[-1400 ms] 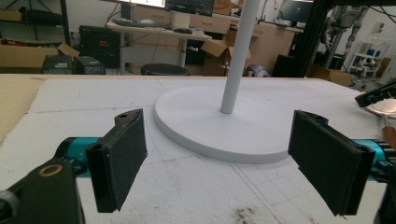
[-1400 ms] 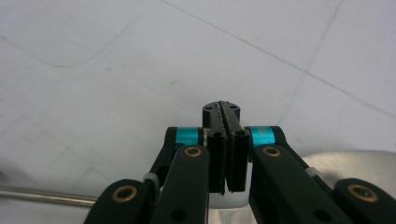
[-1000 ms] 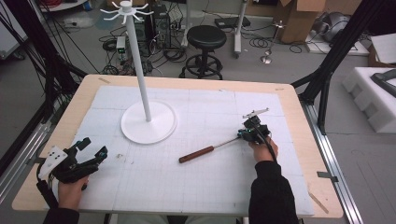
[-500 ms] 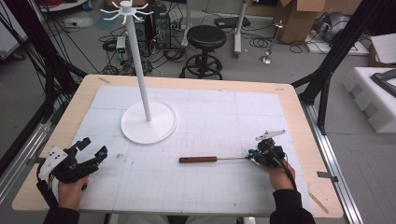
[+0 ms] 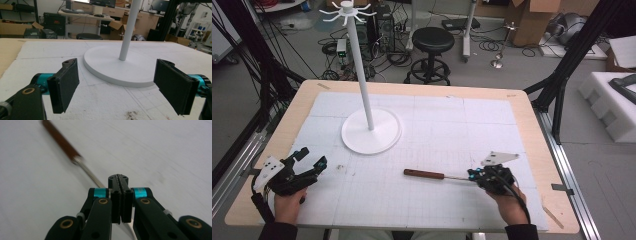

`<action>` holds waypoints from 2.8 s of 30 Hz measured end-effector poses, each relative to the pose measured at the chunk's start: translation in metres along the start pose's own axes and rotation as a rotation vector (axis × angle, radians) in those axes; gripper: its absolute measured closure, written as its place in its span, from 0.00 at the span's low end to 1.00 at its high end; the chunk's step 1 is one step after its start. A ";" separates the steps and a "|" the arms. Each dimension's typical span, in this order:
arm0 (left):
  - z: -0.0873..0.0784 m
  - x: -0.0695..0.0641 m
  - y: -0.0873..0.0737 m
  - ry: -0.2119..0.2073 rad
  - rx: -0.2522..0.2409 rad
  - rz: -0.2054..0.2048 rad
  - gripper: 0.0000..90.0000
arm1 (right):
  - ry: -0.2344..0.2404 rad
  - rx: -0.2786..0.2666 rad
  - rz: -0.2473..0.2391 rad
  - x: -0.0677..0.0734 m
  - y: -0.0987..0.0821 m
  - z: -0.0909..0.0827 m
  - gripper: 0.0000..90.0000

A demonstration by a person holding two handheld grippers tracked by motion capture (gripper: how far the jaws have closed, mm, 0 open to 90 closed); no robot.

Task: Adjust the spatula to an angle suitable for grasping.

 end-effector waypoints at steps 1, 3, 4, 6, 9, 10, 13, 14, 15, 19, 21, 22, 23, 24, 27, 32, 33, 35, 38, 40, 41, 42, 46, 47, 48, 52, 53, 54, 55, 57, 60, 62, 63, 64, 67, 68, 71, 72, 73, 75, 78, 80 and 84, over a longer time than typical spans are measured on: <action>0.000 0.000 0.000 -0.001 0.001 -0.001 0.23 | 0.031 -0.011 -0.041 0.009 0.010 0.010 0.99; 0.000 0.000 0.000 -0.004 -0.001 -0.001 0.23 | 0.057 -0.020 -0.100 0.021 0.023 0.024 0.99; 0.000 0.000 0.000 -0.004 0.000 0.002 0.23 | 0.067 -0.014 -0.138 0.029 0.033 0.033 0.99; 0.000 0.000 0.000 -0.004 0.000 0.004 0.23 | 0.092 -0.029 -0.167 0.038 0.046 0.046 0.99; 0.000 0.000 0.000 -0.004 0.000 0.003 0.23 | 0.142 -0.045 -0.206 0.052 0.065 0.064 0.99; 0.000 0.000 0.000 -0.005 0.000 0.003 0.23 | 0.170 -0.033 -0.231 0.059 0.074 0.075 0.99; 0.000 0.000 0.000 -0.005 0.002 0.003 0.23 | 0.179 -0.002 -0.261 0.067 0.082 0.093 0.99; 0.000 0.000 0.000 -0.005 0.001 0.003 0.23 | 0.179 -0.002 -0.261 0.067 0.082 0.093 0.99; 0.000 0.000 0.000 -0.005 0.000 0.003 0.23 | 0.175 0.013 -0.260 0.068 0.083 0.098 0.99; 0.000 0.000 0.000 -0.004 0.001 -0.002 0.23 | 0.080 0.087 -0.245 0.058 0.082 0.111 0.99; 0.000 0.000 0.000 -0.004 0.001 -0.002 0.23 | 0.055 0.091 -0.244 0.054 0.081 0.111 0.99; 0.000 0.000 0.000 -0.004 0.001 -0.002 0.23 | 0.023 0.103 -0.209 0.046 0.079 0.112 0.99; 0.000 0.000 0.000 -0.004 0.001 -0.002 0.23 | 0.023 0.103 -0.209 0.046 0.079 0.112 0.99; 0.000 0.000 0.000 -0.004 0.001 -0.002 0.23 | 0.012 0.103 -0.194 0.041 0.078 0.112 0.99; 0.000 0.000 0.000 -0.003 0.001 -0.002 0.23 | -0.043 0.120 -0.162 0.029 0.076 0.112 0.99; 0.000 0.000 0.000 -0.005 0.002 0.001 0.23 | -0.115 0.143 -0.080 0.003 0.071 0.113 0.99; 0.000 0.000 0.000 -0.005 0.002 0.000 0.23 | -0.115 0.143 -0.080 0.003 0.071 0.113 0.99; 0.000 0.000 0.000 -0.005 0.001 -0.003 0.23 | -0.138 0.155 -0.057 -0.005 0.068 0.112 0.99; 0.000 0.000 0.000 -0.005 0.002 -0.003 0.23 | -0.172 0.177 -0.030 -0.016 0.065 0.108 0.99; 0.000 0.000 0.000 -0.005 0.003 -0.004 0.23 | -0.193 0.182 -0.004 -0.024 0.061 0.105 0.99; 0.000 0.000 0.000 -0.005 0.003 -0.004 0.23 | -0.202 0.186 0.004 -0.028 0.059 0.104 0.99; 0.000 0.000 0.000 -0.005 0.003 -0.004 0.23 | -0.218 0.197 0.025 -0.033 0.054 0.101 0.98; 0.000 0.000 0.000 -0.006 0.003 -0.003 0.23 | -0.221 0.135 0.057 -0.037 0.051 0.090 0.97; 0.000 0.000 0.000 -0.006 0.003 -0.003 0.23 | -0.222 0.099 0.066 -0.037 0.050 0.083 0.97; 0.000 0.000 0.000 -0.006 0.003 -0.003 0.23 | -0.223 0.063 0.079 -0.038 0.048 0.075 0.97; 0.000 0.000 0.000 -0.005 0.003 0.003 0.23 | -0.233 -0.089 0.132 -0.042 0.033 0.038 0.91; 0.000 0.000 0.000 -0.004 0.003 0.003 0.23 | -0.242 -0.110 0.138 -0.042 0.029 0.031 0.88; 0.000 0.000 0.000 -0.003 0.003 0.003 0.23 | -0.244 -0.132 0.141 -0.043 0.023 0.022 0.83; 0.000 0.000 0.000 -0.003 0.003 0.003 0.23 | -0.263 -0.179 0.140 -0.043 0.012 0.005 0.71; 0.000 -0.001 0.000 -0.005 0.002 0.005 0.23 | -0.281 -0.203 0.143 -0.042 0.006 -0.004 0.64; 0.000 -0.001 0.000 -0.006 0.004 0.008 0.23 | -0.326 -0.282 0.167 -0.040 -0.016 -0.026 0.45; 0.000 -0.001 0.000 -0.006 0.005 0.010 0.23 | -0.345 -0.313 0.179 -0.037 -0.030 -0.038 0.34; 0.000 -0.001 0.000 -0.004 0.004 0.012 0.23 | -0.355 -0.319 0.177 -0.036 -0.037 -0.042 0.30; 0.000 -0.001 0.000 -0.003 0.004 0.014 0.23 | -0.379 -0.339 0.179 -0.032 -0.047 -0.049 0.23; 0.000 -0.001 0.000 -0.006 0.001 0.016 0.23 | -0.393 -0.374 0.194 -0.028 -0.056 -0.055 0.21; 0.000 -0.001 -0.001 -0.006 0.001 0.017 0.23 | -0.405 -0.385 0.201 -0.025 -0.060 -0.058 0.18; 0.000 -0.001 0.000 -0.003 0.004 0.012 0.23 | -0.412 -0.399 0.196 -0.023 -0.062 -0.059 0.18; 0.000 -0.001 -0.001 -0.002 0.000 0.012 0.23 | -0.415 -0.410 0.200 -0.022 -0.063 -0.059 0.18; 0.000 -0.002 -0.001 -0.003 0.000 0.017 0.23 | -0.412 -0.422 0.203 -0.021 -0.064 -0.059 0.18; 0.000 -0.003 -0.001 0.002 0.000 0.024 0.23 | -0.410 -0.434 0.209 -0.020 -0.065 -0.059 0.18; 0.000 -0.003 -0.001 0.002 0.001 0.024 0.23 | -0.404 -0.431 0.201 -0.020 -0.067 -0.059 0.20; 0.000 -0.003 -0.001 0.005 0.000 0.023 0.23 | -0.398 -0.428 0.205 -0.021 -0.069 -0.057 0.20; 0.000 -0.003 -0.001 0.007 0.001 0.029 0.23 | -0.389 -0.423 0.213 -0.021 -0.071 -0.057 0.20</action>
Point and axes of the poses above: each handheld gripper's, and its own axes: z roughly forward along the jaws, y roughly out of its top, x roughly to its left, the point moved 1 cm from there along z, roughly forward along the jaws, and after that the axes turned 14 degrees about -z, right-handed, at the moved point
